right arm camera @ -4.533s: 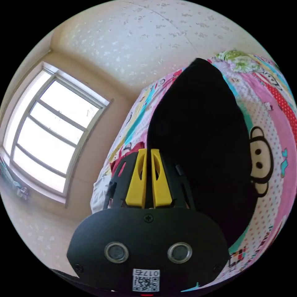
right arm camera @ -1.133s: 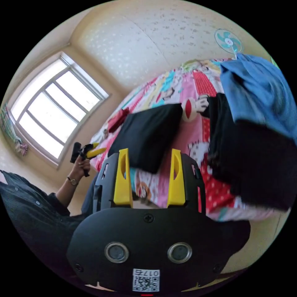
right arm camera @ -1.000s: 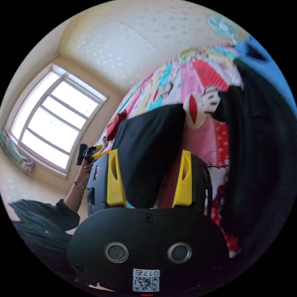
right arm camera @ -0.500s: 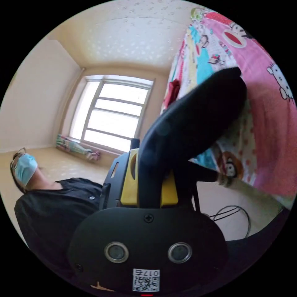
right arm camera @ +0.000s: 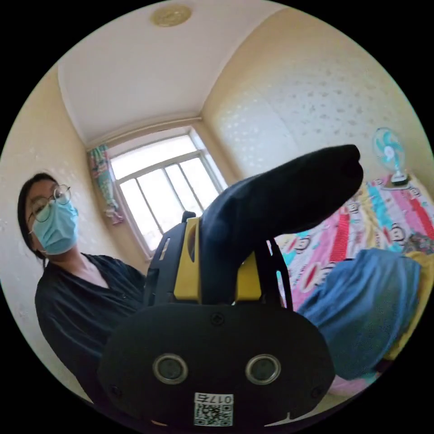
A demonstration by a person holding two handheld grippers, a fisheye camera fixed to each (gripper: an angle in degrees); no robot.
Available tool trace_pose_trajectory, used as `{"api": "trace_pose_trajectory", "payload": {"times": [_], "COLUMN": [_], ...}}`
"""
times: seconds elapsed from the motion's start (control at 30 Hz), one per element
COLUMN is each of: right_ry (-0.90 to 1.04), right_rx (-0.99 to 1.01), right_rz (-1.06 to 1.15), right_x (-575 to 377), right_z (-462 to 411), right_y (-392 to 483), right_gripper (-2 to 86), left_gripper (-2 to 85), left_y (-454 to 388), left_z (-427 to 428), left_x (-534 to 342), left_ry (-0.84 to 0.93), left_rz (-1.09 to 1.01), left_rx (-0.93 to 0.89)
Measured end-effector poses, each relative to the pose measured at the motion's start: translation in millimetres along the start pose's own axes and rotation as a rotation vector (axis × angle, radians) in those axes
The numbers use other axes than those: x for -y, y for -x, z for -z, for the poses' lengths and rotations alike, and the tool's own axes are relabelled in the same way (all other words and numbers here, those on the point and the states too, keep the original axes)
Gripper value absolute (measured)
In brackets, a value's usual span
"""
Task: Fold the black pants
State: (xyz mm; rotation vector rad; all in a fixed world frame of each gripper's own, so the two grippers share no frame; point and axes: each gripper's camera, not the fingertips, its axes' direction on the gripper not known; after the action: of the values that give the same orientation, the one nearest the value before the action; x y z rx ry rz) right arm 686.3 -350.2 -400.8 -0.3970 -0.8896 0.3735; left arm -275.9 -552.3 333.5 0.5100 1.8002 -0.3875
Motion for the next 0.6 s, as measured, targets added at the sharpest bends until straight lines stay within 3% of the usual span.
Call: {"api": "trace_pose_trajectory", "payload": {"times": [0.13, 0.23, 0.3, 0.4, 0.47, 0.57, 0.6], "right_ry": [0.095, 0.152, 0.189, 0.101, 0.085, 0.164, 0.207], "right_rx": [-0.165, -0.474, -0.656, -0.649, -0.581, -0.546, -0.528], "right_rz": [-0.255, -0.637, -0.791, -0.774, -0.700, -0.545, -0.499], "right_x": [-12.1, -105.4, -180.6, -295.8, -372.6, -408.1, -405.5], "right_z": [67.1, 99.4, 106.7, 93.5, 58.5, -14.7, -33.9], "right_y": [-94.5, -199.9, -217.1, -174.6, -128.5, -90.6, -87.4], "right_gripper": [14.4, 17.5, 18.0, 13.0, 3.9, 1.6, 1.3], "left_gripper": [10.7, 8.3, 6.3, 5.1, 4.6, 3.9, 3.9], "left_y": [90.5, 152.9, 176.9, 183.8, 181.0, 161.0, 148.2], "left_z": [-103.7, -161.0, -173.0, -135.2, -94.5, -10.7, 25.0], "left_x": [15.5, -46.5, -101.1, -197.3, -250.7, -311.5, -322.4], "left_ry": [0.132, 0.273, 0.399, 0.362, 0.317, 0.261, 0.251], "left_rz": [0.229, 0.386, 0.474, 0.593, 0.694, 0.837, 0.875], "left_rx": [-0.113, 0.036, 0.111, 0.072, 0.044, 0.195, 0.324]}}
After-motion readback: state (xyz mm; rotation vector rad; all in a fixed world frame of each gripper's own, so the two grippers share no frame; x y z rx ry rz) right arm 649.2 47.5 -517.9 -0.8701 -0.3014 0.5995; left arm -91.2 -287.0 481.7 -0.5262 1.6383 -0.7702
